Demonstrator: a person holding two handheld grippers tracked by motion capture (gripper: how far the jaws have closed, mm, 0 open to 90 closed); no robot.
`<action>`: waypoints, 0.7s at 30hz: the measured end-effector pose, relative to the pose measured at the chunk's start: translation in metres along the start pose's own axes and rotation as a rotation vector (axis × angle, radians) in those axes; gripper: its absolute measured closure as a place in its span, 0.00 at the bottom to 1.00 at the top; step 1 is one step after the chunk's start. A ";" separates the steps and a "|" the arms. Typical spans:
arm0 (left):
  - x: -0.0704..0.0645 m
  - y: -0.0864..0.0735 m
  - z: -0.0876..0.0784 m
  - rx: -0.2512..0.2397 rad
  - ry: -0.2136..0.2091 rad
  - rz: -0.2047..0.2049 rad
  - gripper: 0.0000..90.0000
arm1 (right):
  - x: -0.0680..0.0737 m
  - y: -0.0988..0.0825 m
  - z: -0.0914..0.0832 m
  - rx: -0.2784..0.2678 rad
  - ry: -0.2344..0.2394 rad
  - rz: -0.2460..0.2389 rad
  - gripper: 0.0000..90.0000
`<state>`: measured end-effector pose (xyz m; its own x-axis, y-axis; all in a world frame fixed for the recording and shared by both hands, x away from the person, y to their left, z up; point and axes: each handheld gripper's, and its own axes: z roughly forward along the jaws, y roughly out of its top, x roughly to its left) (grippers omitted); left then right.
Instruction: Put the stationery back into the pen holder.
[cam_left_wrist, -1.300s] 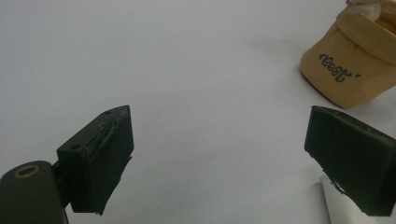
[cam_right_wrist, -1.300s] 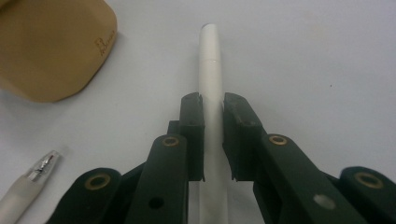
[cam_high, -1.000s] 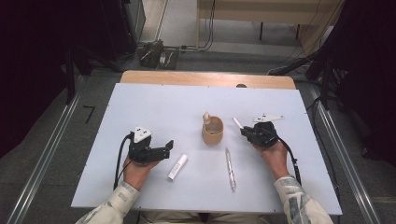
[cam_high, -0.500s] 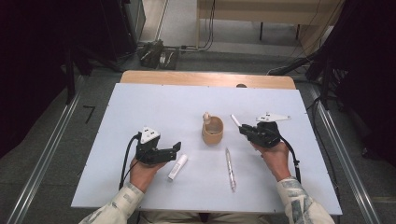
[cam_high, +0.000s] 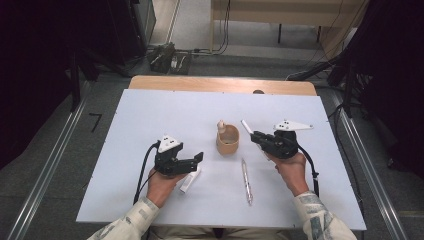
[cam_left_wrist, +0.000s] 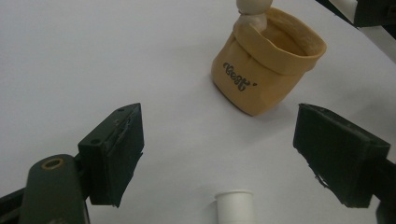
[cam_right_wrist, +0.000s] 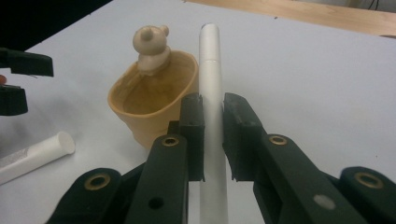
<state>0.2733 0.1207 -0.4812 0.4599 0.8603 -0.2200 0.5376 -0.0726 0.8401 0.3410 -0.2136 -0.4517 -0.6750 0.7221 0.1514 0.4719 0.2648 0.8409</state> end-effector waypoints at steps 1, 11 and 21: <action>-0.001 0.000 0.001 0.003 -0.004 0.006 0.19 | 0.002 0.000 0.000 0.000 -0.004 -0.013 0.85; -0.015 0.002 0.011 0.001 -0.046 0.026 0.26 | 0.014 0.003 0.002 -0.007 0.036 -0.032 0.85; -0.034 0.006 0.021 -0.005 -0.122 0.051 0.35 | 0.023 0.005 0.003 -0.024 0.078 -0.039 0.85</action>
<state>0.2759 0.0808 -0.4794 0.5692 0.7879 -0.2350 0.5081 -0.1123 0.8539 0.3293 -0.1943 -0.4458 -0.7356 0.6589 0.1573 0.4311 0.2763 0.8590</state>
